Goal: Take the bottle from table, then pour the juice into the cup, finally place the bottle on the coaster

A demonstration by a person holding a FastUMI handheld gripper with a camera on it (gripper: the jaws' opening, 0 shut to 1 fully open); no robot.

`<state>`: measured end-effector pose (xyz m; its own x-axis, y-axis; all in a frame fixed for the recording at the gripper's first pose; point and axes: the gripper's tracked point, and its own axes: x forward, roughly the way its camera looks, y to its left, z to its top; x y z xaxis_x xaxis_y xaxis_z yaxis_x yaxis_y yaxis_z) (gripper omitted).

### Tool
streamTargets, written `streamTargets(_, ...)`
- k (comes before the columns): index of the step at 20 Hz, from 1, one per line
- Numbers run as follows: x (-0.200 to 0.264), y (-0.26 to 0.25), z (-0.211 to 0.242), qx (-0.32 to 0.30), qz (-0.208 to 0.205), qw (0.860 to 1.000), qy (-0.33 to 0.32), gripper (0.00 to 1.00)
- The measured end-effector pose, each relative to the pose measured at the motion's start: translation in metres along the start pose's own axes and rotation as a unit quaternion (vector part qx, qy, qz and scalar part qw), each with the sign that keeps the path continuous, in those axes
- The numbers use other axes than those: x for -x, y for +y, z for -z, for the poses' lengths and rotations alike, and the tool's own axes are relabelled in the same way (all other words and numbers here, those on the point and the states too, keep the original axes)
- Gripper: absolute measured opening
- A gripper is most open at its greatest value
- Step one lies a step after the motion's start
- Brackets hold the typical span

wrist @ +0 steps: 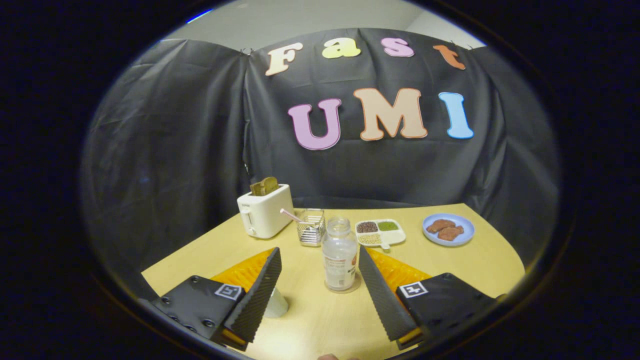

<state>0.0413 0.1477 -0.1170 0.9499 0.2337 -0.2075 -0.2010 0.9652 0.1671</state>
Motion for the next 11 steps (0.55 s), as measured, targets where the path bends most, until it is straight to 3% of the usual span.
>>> streamTargets(11,0.026,-0.014,-0.034,0.014,0.019,1.000,-0.007,0.97)
